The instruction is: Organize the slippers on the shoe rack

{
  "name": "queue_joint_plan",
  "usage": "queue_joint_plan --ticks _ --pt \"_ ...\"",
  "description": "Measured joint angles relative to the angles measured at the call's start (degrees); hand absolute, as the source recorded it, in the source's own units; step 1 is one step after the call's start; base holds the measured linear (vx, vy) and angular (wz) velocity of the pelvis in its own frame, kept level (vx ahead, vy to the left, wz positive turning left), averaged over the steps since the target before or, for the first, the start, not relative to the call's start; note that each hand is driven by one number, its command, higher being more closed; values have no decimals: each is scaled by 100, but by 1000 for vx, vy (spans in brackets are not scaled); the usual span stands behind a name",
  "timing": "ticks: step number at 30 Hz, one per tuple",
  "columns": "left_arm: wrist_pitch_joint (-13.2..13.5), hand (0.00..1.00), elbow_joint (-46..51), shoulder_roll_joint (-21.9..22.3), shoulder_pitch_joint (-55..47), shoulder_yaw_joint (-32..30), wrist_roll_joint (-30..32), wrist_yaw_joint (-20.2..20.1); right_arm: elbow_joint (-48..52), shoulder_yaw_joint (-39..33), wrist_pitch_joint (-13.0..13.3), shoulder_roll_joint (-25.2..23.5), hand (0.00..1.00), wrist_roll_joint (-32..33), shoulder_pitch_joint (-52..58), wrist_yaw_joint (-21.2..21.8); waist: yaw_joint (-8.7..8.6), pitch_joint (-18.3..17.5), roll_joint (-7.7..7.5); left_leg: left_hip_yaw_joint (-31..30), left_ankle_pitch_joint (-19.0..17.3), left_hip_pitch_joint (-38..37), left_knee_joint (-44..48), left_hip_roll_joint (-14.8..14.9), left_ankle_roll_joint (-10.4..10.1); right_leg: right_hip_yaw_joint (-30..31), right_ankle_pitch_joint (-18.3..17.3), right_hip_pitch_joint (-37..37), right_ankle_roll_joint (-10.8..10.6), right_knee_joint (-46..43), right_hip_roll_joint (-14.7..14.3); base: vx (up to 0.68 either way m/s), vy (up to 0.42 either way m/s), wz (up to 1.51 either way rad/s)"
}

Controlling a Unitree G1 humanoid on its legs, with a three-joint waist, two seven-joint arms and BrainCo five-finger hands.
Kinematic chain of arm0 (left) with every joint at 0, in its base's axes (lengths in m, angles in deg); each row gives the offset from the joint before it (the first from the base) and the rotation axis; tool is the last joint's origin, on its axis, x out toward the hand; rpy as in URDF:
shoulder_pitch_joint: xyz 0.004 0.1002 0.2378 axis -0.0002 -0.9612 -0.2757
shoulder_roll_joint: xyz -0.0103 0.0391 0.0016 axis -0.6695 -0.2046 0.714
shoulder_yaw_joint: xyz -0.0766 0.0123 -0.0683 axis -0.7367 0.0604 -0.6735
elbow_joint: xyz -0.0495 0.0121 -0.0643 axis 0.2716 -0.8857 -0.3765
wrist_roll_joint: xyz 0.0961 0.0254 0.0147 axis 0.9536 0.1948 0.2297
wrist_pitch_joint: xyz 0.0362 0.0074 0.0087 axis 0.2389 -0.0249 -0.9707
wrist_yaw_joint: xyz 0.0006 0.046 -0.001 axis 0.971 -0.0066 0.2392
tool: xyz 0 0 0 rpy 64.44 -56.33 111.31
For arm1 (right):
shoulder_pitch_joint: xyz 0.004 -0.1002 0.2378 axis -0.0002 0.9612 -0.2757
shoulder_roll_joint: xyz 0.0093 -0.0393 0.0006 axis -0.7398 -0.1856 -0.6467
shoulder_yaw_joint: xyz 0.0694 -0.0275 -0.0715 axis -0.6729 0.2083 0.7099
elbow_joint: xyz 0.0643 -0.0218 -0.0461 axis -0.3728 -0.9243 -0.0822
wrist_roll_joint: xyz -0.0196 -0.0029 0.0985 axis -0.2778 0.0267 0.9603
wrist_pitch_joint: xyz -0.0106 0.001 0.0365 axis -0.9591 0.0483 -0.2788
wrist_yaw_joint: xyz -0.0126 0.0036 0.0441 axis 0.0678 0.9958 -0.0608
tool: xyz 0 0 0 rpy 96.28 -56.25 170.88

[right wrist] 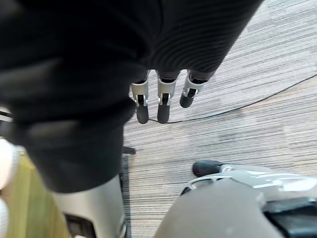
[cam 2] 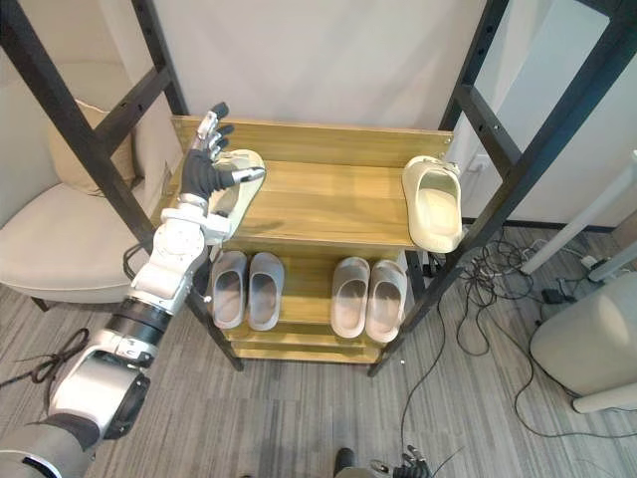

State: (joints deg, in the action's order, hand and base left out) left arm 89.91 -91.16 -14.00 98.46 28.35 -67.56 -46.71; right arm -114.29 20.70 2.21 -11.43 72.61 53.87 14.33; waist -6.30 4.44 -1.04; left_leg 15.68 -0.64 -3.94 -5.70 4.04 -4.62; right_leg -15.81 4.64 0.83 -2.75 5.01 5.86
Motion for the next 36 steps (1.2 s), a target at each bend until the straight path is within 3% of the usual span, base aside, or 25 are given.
queue_joint_plan --ticks 11,26,36 --pt "-129 0 -701 -765 571 -256 221 1 16 -182 69 19 0 13 -55 30 -28 339 125 256 -145 396 287 -20 72 374 81 522 19 -170 41 -43 -9 -15" --pt "-235 0 -818 -821 572 -506 486 -19 18 -180 122 42 0 28 -53 72 -9 389 162 114 -141 395 289 -20 76 249 3 506 80 -291 54 -15 -17 3" --pt "-346 0 -1115 -1111 572 -501 1235 -24 15 -148 163 130 0 52 -61 132 8 467 197 122 -142 407 288 -15 75 259 -10 526 72 -295 52 -3 -4 0"
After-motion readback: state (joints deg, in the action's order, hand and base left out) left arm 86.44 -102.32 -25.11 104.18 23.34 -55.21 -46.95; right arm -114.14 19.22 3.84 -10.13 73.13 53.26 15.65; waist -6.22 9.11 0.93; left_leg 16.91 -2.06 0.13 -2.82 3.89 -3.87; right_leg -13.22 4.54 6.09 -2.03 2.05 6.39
